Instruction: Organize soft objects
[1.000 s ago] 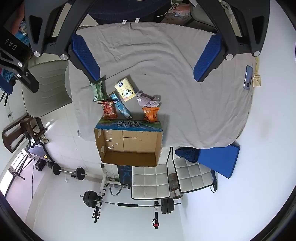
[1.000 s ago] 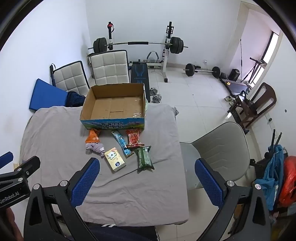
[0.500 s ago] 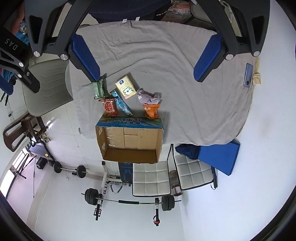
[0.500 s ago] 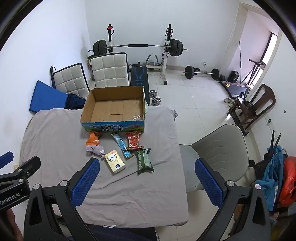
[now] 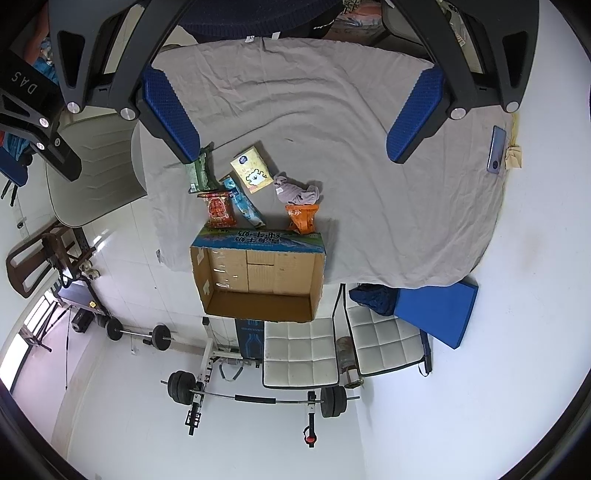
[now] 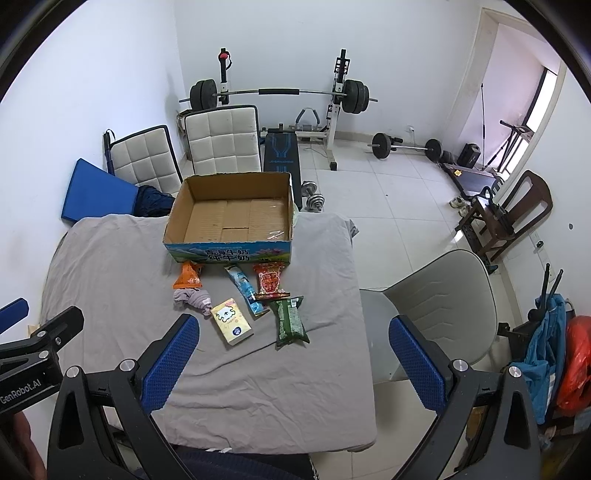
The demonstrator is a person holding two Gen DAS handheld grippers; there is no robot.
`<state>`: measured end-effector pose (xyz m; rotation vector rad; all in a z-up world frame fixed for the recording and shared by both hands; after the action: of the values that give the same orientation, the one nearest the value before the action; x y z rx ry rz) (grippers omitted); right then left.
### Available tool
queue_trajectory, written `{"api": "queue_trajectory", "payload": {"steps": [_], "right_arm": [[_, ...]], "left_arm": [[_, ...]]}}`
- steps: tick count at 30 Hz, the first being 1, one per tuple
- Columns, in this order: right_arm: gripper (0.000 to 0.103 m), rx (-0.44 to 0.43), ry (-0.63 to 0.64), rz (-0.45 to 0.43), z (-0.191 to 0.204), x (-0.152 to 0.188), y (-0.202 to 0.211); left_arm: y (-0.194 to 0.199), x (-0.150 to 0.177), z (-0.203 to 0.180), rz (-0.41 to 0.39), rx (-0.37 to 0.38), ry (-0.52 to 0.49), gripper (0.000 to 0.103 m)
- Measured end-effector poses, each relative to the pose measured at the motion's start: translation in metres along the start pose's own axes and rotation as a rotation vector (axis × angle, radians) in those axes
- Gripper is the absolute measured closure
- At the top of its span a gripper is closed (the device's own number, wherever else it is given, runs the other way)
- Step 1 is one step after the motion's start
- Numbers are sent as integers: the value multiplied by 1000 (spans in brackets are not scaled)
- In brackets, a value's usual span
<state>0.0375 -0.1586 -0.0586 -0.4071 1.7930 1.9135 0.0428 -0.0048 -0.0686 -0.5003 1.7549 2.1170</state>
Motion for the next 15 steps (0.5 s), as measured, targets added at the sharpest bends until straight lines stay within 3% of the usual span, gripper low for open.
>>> {"api": "queue_trajectory", "payload": {"steps": [15], "right_arm": [[0, 0, 0, -8, 3, -4, 2]], "left_arm": [[1, -3, -1, -7, 3, 5, 0]]}}
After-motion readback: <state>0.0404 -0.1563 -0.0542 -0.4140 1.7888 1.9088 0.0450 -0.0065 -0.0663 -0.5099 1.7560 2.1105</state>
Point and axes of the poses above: each gripper's, at about its wrist camera, not at the fingertips, and y roughly against the way its jaws point, z to its left, x to its underside, the point moved 9 cm from there along -y, roughly the way its jaws point, and after that the axes turned 11 degrees about -x, right-handed, at the moved point
